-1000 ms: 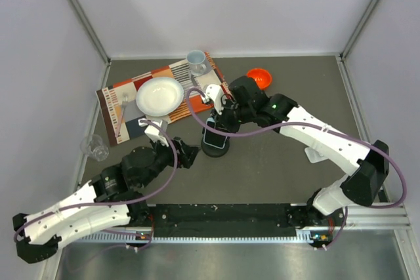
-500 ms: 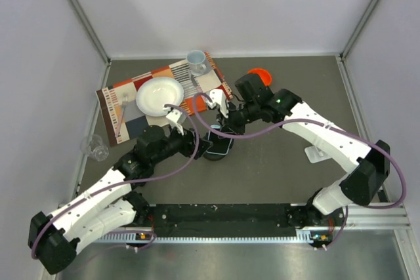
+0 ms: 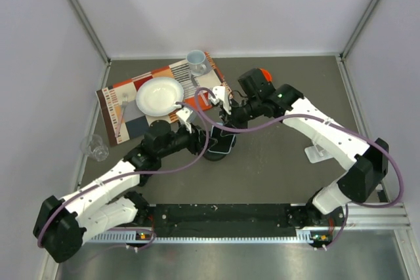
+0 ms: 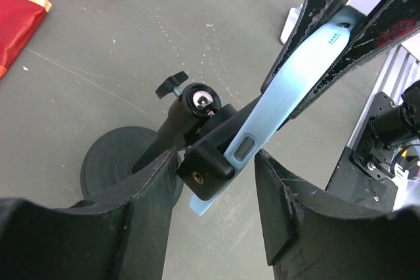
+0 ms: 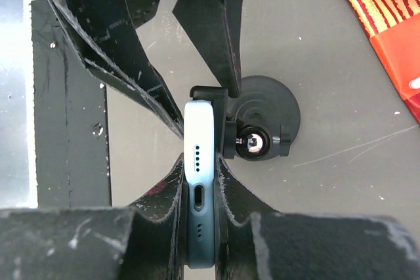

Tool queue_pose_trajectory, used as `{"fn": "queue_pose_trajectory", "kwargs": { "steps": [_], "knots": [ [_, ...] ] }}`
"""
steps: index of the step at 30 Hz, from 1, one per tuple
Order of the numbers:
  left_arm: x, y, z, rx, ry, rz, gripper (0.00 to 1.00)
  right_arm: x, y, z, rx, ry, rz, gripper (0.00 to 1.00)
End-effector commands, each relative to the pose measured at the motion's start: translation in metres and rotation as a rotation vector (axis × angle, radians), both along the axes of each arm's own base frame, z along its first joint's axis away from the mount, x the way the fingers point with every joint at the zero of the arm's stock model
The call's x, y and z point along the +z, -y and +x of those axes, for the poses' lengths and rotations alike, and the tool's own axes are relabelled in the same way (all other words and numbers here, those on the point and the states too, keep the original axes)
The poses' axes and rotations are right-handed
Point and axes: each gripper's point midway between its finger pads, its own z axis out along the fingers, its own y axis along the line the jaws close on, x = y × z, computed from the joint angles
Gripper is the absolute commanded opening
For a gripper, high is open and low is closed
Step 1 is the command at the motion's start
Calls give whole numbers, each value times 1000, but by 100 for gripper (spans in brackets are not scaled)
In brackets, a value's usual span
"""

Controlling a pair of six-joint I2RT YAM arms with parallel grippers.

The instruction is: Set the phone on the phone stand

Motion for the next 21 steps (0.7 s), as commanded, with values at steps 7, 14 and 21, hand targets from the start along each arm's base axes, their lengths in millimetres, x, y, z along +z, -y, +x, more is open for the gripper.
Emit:
{"fn": "queue_pose_trajectory", "kwargs": {
  "steps": [7,14,21],
  "knots": [
    [22,27,2,-112,57,-68,42,-26,7,0,45,-102,-73,0],
    [26,27,-4,-140,19,-76,3,-31,4,24,-29,-45,-107,0],
    [12,16,-8,-84,-88,-86,0,-26,-7,39,-131,-11,-37,0]
  ]
}}
